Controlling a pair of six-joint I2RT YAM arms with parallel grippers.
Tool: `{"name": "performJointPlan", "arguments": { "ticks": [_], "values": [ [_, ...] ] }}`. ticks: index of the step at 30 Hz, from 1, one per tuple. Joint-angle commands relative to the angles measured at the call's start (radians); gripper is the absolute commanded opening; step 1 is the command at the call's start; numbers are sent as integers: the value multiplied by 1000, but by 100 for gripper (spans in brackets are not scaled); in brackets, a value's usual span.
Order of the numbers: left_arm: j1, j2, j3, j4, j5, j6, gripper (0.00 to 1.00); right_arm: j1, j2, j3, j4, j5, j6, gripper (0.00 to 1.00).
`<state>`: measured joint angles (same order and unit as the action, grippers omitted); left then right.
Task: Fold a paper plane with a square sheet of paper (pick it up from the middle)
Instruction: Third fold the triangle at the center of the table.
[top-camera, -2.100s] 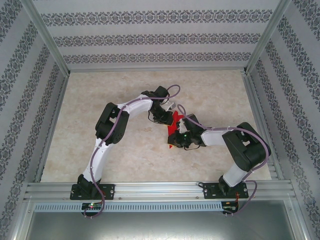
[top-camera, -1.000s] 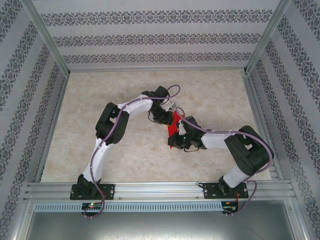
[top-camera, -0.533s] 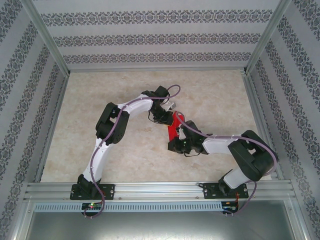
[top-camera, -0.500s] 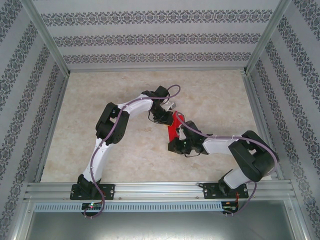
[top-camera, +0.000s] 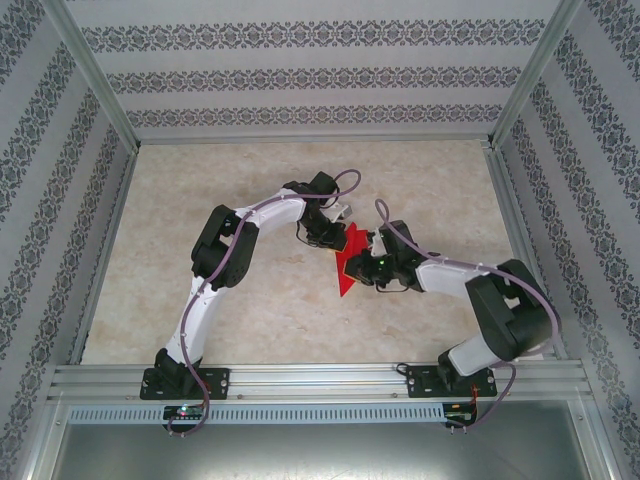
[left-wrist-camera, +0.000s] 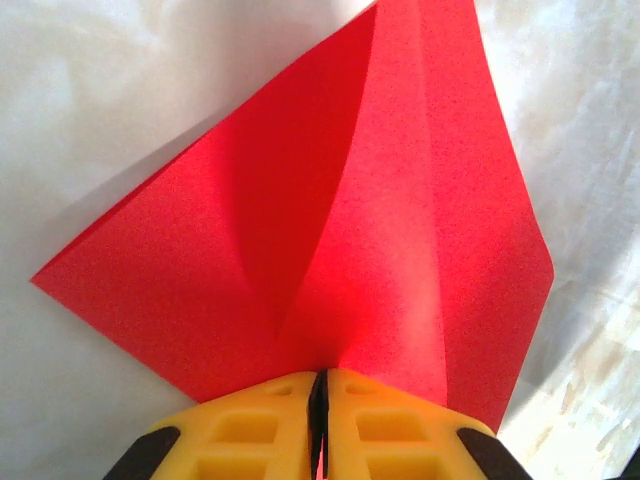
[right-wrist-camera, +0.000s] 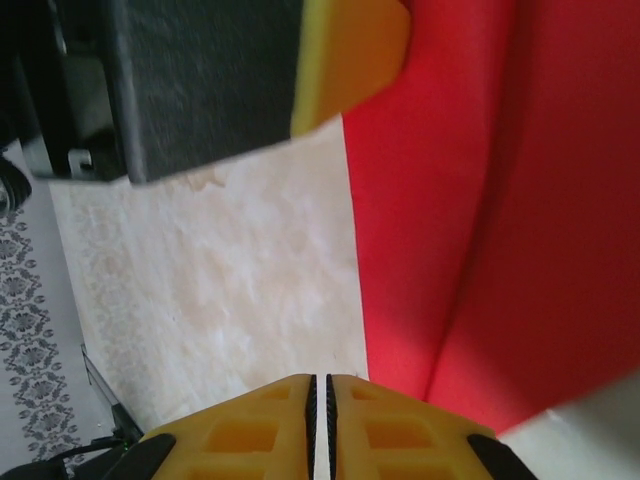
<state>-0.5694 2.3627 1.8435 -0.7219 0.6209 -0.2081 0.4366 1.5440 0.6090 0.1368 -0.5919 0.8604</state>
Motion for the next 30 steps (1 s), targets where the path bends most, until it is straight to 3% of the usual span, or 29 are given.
{"name": "performJointPlan", "arguments": {
  "ticks": [1,9,18,30],
  "values": [
    [-17,115,-70,-66,-145,25,13,-8,62,57,40,-34,-23,14],
    [-17,107,-63,-65,-128,22,13,-57,179,98,19,-23,-81,13],
    [-17,109,-48,-68,-120,24,13,-107,161,141,-8,-42,-96,12],
    [-13,102,-34,-66,-96,19,13,-148,289,231,-53,-59,-146,11]
  ]
}}
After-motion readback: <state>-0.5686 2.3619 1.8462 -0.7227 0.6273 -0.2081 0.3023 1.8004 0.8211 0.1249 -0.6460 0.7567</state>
